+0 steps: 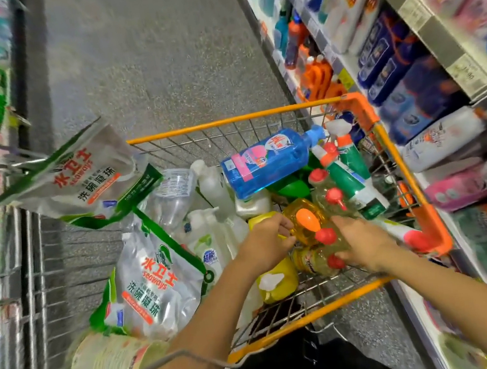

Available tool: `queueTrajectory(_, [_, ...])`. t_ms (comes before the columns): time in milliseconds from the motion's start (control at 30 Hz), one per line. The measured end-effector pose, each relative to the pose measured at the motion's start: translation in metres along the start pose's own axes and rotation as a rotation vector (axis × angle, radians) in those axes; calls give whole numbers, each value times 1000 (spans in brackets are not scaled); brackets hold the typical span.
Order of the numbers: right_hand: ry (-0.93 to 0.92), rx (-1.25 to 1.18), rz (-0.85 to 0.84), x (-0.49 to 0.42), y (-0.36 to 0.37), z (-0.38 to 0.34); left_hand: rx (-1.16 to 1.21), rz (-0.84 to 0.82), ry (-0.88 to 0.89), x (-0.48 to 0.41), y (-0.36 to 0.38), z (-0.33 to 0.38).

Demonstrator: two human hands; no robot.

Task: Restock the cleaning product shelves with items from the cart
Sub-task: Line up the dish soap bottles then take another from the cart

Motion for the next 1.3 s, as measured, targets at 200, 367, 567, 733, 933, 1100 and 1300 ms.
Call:
queueTrajectory(200, [-115, -438, 332, 58, -82, -3, -69, -76, 100, 13, 12, 27])
queueTrajectory(367, [-233, -720, 507, 110, -147, -16, -55, -58, 218, 41, 7, 65])
queueTrajectory(567, [-439, -1065, 681, 171, -223, -40, 288, -109, 352, 91, -6, 113])
queueTrajectory(733, [-410, -1372, 758, 193, -206, -33, 612, -380, 353, 138, 9, 152])
queueTrajectory(933, [-281, -1695, 886, 209, -176, -46, 970, -837, 114, 172, 38, 177])
queueTrajectory(1100, [-167, -1528, 1161, 216, -191, -51, 801, -526, 218, 177, 20, 187])
queueTrajectory(1300, [-290, -1480, 1111, 218, -196, -59, 862, -359, 282, 176, 4, 184])
Point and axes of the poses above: each hand's wrist, its own x-axis away from the middle knuckle, its own y-axis out of the palm, z = x × y, the point moved 8 cm from there along -x, towards the middle knuckle, and after that the axes turned 15 degrees about -y, right-handed, at the moved point
